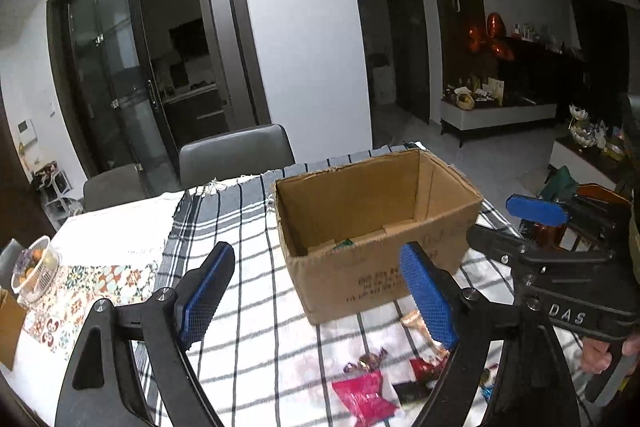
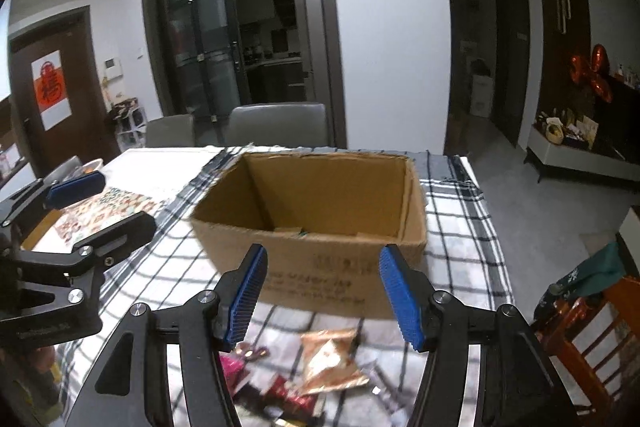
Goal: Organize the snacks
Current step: 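Withdraw both tools from the box back toward the snack pile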
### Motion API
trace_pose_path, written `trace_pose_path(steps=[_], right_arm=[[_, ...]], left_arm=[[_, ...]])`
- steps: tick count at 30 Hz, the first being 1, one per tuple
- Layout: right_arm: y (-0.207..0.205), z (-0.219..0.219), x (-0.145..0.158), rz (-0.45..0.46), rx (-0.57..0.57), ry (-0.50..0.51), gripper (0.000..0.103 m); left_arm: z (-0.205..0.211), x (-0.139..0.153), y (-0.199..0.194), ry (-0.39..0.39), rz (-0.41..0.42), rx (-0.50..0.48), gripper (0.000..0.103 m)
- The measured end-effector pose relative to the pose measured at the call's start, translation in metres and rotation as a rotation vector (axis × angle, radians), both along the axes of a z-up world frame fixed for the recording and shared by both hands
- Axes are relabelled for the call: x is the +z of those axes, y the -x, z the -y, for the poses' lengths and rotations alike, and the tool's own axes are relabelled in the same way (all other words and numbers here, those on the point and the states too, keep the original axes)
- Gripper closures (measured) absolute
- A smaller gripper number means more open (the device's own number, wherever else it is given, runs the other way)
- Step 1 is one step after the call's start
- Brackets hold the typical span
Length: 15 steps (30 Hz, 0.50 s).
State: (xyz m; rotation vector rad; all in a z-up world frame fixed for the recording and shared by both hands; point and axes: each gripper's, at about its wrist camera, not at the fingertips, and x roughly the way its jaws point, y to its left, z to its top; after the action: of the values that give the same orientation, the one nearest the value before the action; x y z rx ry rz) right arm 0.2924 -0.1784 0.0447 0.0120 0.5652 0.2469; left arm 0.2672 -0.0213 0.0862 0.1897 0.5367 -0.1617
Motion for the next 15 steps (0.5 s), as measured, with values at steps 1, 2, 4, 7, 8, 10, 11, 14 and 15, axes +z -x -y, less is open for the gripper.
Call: trace_pose_path(steps=[1,2,4,7,8,10,11,14,15], right_arm=[[0.007,-0.003,0.000,0.008,0.006,0.006,0.043],[0.014,-0.006,0.000,0.016,0.013,0.011,0.043],[0.026,-0.011,-0.002,0.024,0.030,0.020,0.043],[0.041,-0.016,-0.008,0.024,0.052,0.035,0.043],[0.044,-0.018,-0.011,0.021,0.058,0.044,0.043],[0.050,-0.020,-0.017,0.011,0.071,0.061,0.043],[0.053,-0.021,-0.022,0.000,0.078,0.063,0.043],[0.058,-0.023,-0.037,-0.050,0.100,0.054,0.043],[0.060,-0.024,-0.041,-0.060,0.104,0.056,0.043]], left_arm=[[-0.002,0.000,0.005,0.009,-0.003,-0.002,0.018],[-0.004,-0.001,0.010,0.013,-0.006,0.001,0.018],[-0.006,-0.004,0.021,0.014,-0.007,0.004,0.018],[-0.008,-0.013,0.037,0.009,-0.016,0.008,0.018],[-0.009,-0.016,0.042,0.007,-0.020,0.010,0.018],[-0.009,-0.021,0.050,0.003,-0.017,0.018,0.018],[-0.011,-0.023,0.054,0.001,-0.019,0.026,0.018],[-0.014,-0.037,0.064,0.019,-0.047,0.038,0.018],[-0.015,-0.041,0.065,0.016,-0.052,0.041,0.018]])
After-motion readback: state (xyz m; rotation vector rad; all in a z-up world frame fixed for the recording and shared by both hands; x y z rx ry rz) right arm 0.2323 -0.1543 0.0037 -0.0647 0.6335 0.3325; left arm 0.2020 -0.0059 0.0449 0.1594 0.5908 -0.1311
